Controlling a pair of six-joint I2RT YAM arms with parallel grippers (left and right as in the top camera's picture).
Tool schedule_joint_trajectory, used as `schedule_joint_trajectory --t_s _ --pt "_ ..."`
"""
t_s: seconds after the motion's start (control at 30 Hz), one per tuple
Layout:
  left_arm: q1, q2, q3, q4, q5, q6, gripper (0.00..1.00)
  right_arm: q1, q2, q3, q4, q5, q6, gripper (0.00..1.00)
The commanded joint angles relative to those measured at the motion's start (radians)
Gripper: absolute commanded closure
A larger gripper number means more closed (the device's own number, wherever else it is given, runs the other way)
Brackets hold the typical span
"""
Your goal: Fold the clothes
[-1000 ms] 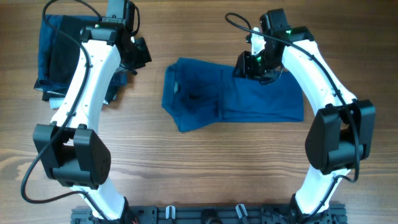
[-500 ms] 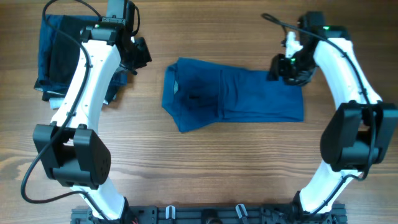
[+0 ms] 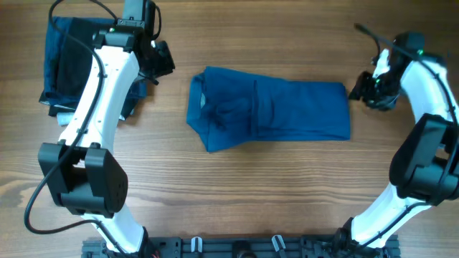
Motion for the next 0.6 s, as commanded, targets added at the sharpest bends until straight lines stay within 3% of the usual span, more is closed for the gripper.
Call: schedule_joint_trajectory --t_s 0.0,0.43,0.57 --pt "-0.001 0.013 0.004 0.01 -0.003 -0.002 0.63 0.004 -0.017 -0.121 0.095 -0.085 0.018 0.52" --pt "-0.001 0.02 0.004 0.037 -0.003 -0.002 0.61 0.035 -0.017 -0.203 0.219 -0.075 -0.06 0.52" --pt "-0.001 0.024 0.004 0.044 -0.003 -0.003 0.61 0.037 -0.016 -0.203 0.219 -0.065 -0.061 0.64"
